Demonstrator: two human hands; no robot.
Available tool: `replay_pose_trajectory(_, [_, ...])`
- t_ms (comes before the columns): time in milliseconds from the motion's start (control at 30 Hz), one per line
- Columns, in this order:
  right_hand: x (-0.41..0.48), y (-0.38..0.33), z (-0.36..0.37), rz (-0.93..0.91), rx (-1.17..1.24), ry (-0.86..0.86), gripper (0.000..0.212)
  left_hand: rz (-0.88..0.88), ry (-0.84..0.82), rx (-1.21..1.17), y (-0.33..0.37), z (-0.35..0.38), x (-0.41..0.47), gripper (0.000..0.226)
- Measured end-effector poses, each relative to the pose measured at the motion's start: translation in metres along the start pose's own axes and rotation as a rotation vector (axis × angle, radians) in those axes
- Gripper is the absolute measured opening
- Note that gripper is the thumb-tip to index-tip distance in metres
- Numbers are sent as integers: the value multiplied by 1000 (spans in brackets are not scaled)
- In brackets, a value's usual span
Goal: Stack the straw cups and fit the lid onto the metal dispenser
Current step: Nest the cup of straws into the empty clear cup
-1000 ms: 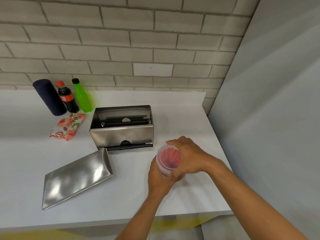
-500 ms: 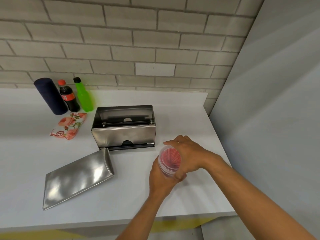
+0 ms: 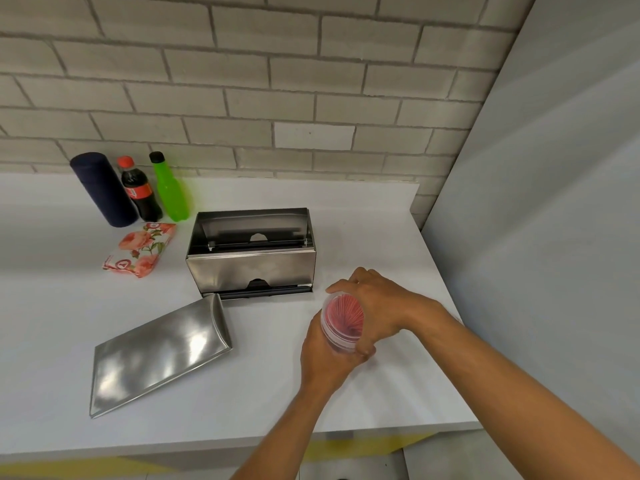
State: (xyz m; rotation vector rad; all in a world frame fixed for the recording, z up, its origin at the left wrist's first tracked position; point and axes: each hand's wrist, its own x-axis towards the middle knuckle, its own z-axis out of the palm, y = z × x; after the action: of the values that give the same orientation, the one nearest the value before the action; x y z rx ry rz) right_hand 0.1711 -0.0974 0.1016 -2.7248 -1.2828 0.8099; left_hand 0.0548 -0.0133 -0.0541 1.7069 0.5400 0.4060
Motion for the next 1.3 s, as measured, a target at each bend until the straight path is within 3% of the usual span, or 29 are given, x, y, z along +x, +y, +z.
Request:
replay_pose_trajectory(200, [-1, -4, -1, 37, -27, 28, 118, -16, 4, -2, -3, 0, 1, 108])
replay_pose_trajectory(433, [0, -19, 9, 182, -145, 121, 117, -48, 16, 19, -5, -1, -1, 95])
replay_pose_trajectory(533, [1, -26, 6, 237, -187, 81, 129, -35, 14, 26, -5, -1, 0, 92])
replay_pose_trajectory(633, [-1, -23, -8, 137, -138, -53, 144, -4, 3, 49, -4, -1, 1, 100])
replay_pose_trajectory(800, [2, -14, -19, -26, -73, -88, 121, 4, 22, 33, -2, -2, -1, 106])
replay_pose_trajectory(1067, [2, -20, -8, 193, -109, 47, 113, 6, 21, 21, 2, -4, -5, 102])
replay_pose_trajectory(1167, [-2, -20, -10, 215, -123, 46, 127, 3, 15, 21, 2, -5, -5, 104])
replay_pose_trajectory(1300, [-10, -17, -20, 89, -79, -102, 143, 7, 17, 38, 4, -5, -5, 106])
